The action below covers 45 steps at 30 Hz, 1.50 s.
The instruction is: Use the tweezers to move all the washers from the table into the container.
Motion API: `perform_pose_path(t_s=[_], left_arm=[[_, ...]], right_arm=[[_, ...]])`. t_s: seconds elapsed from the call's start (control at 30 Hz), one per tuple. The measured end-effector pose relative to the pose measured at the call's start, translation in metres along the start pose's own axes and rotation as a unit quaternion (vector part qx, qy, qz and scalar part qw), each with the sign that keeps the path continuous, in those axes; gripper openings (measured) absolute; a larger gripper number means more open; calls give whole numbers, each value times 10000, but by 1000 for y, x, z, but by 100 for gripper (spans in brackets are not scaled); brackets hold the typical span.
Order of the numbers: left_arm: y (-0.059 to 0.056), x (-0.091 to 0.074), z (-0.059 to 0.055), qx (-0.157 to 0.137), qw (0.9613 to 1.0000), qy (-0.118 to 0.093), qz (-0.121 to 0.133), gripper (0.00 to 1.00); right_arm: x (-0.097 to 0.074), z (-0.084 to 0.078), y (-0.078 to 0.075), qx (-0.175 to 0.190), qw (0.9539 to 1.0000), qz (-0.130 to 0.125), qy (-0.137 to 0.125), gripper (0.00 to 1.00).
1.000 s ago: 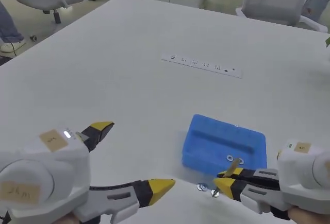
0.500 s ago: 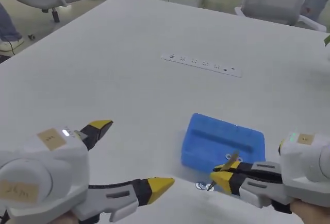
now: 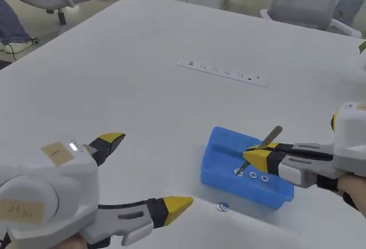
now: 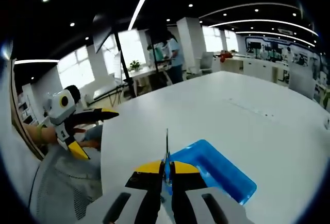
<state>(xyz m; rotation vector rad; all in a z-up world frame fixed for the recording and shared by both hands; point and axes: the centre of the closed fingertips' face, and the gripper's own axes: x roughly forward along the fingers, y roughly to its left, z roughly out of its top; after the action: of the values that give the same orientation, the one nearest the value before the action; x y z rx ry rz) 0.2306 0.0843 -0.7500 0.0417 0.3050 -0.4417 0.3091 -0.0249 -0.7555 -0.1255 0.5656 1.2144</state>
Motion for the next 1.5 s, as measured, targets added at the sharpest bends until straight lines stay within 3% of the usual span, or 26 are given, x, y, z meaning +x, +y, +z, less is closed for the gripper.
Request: perform_pose_path(t_s=[0.4,0.77,1.0,1.17,1.3,1.5], left_arm=[[2,-1,0,-20,10000,-7,30,93],[2,0,-2,-8,10000,28,27,93],[2,0,-2,-7,10000,43,29,93],[1,0,-3,8,10000,57,24,93],[1,1,-3,6,10000,71,8,93],[1,1,-2,0,10000,59,3,93]], right_arm=[[20,-17,-41,624,9971,-301,307,2],[34,-36,-62,906,9921,-562,660,3],[37,-42,-62,852,9913,-634,771,3],[37,-43,-62,550,9932,-620,814,3],[34,-39,-59,535,9942,-600,718,4],[19,-23,-47,467,9966,-591,323,4]])
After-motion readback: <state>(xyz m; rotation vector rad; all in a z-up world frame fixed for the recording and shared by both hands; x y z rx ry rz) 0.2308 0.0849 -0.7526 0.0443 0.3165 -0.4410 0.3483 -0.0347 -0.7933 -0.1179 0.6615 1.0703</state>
